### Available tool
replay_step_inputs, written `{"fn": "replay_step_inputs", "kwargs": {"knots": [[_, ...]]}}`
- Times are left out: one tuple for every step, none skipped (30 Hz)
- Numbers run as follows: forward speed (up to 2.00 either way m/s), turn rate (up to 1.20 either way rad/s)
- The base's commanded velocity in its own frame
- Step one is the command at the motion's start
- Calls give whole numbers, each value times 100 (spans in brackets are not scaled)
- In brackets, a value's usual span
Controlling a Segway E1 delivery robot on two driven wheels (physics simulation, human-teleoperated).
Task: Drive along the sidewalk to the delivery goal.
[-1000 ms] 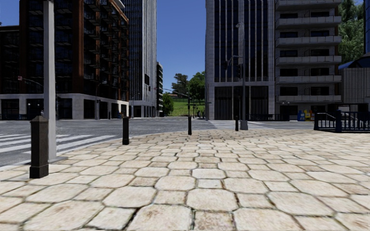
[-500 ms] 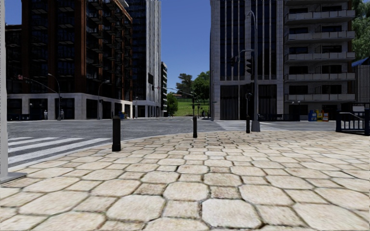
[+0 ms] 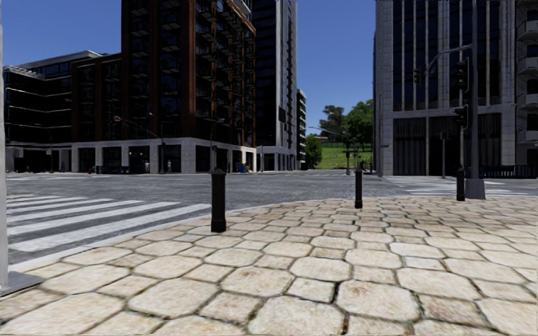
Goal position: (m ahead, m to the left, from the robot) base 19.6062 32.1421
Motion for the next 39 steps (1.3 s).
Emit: {"fn": "replay_step_inputs", "kwargs": {"knots": [[200,66],[200,65],[200,65],[200,65],[200,65],[200,65],[200,65],[200,64],[200,64],[200,64],[200,64],[200,64],[200,62],[200,58],[200,58],[200,56],[200,55],[200,55],[200,55],[200,55],[200,55],[200,55],[200,55],[200,55],[200,55],[200,55],[200,55],[200,55],[200,55],[200,55],[200,55],[200,55],[200,55],[200,55],[200,61],[198,66],[175,66],[168,65],[165,65]]}}
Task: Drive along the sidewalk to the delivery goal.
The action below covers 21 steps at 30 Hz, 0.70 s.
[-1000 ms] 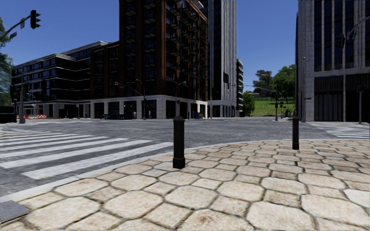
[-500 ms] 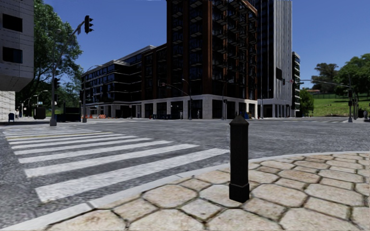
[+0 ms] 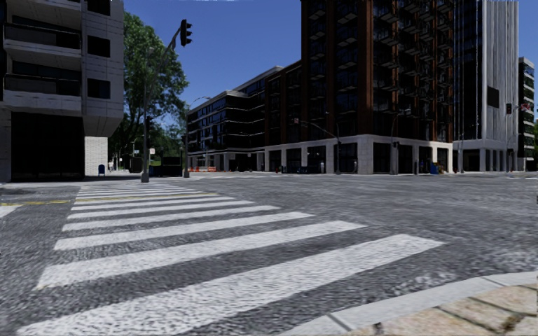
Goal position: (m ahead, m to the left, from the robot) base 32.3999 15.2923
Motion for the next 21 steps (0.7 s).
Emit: {"fn": "replay_step_inputs", "kwargs": {"knots": [[164,65],[164,65],[163,65],[163,65],[163,65],[163,64],[163,64],[163,64],[163,64],[163,64],[163,64],[163,64],[163,64],[161,61],[159,50],[155,46],[152,45],[152,45],[139,41],[130,24],[126,14]]}}
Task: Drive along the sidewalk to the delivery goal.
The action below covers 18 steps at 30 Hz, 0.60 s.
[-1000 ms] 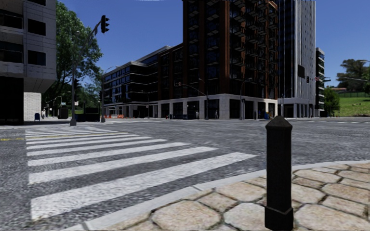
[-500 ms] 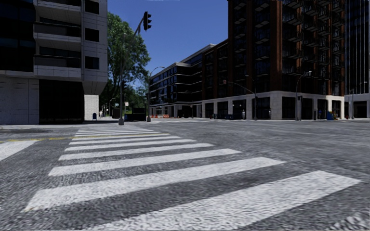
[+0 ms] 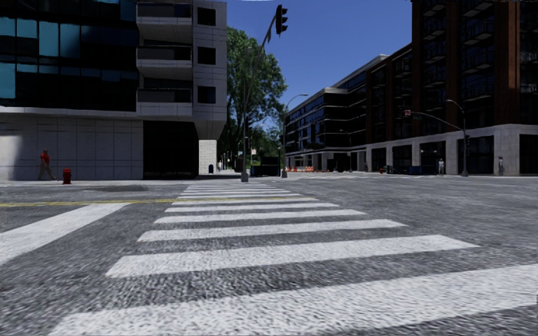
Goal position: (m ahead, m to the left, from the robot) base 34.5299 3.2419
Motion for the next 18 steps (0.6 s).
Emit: {"fn": "replay_step_inputs", "kwargs": {"knots": [[125,8],[125,8],[124,6],[124,5],[123,5],[123,5],[123,5],[123,5],[123,5],[123,5],[123,5],[123,5],[123,5],[123,5],[123,5],[123,5],[123,5],[123,5]]}}
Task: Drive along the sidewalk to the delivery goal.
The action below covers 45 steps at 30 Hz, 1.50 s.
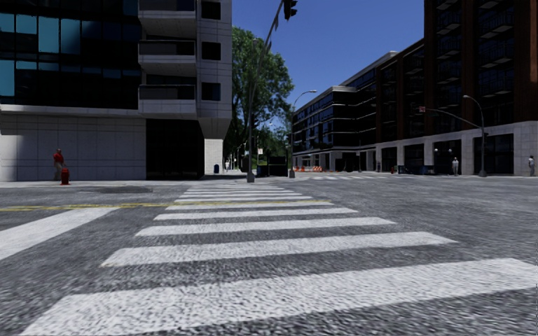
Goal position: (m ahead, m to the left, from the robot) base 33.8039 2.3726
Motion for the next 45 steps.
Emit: {"fn": "replay_step_inputs", "kwargs": {"knots": [[122,9],[122,13],[122,13],[122,15],[121,22],[121,30],[121,36],[121,36],[123,37],[200,37],[200,37],[200,37],[200,37],[200,38],[200,40],[200,41],[200,41],[200,43],[200,44],[200,45],[200,45],[200,45],[200,40],[200,28],[200,0],[200,0],[200,0],[200,0],[200,0],[200,0],[200,0],[200,0],[200,0],[200,0],[200,0],[200,0],[200,0],[200,0],[200,0],[200,0],[200,0],[200,0],[200,0],[200,0],[200,0]]}}
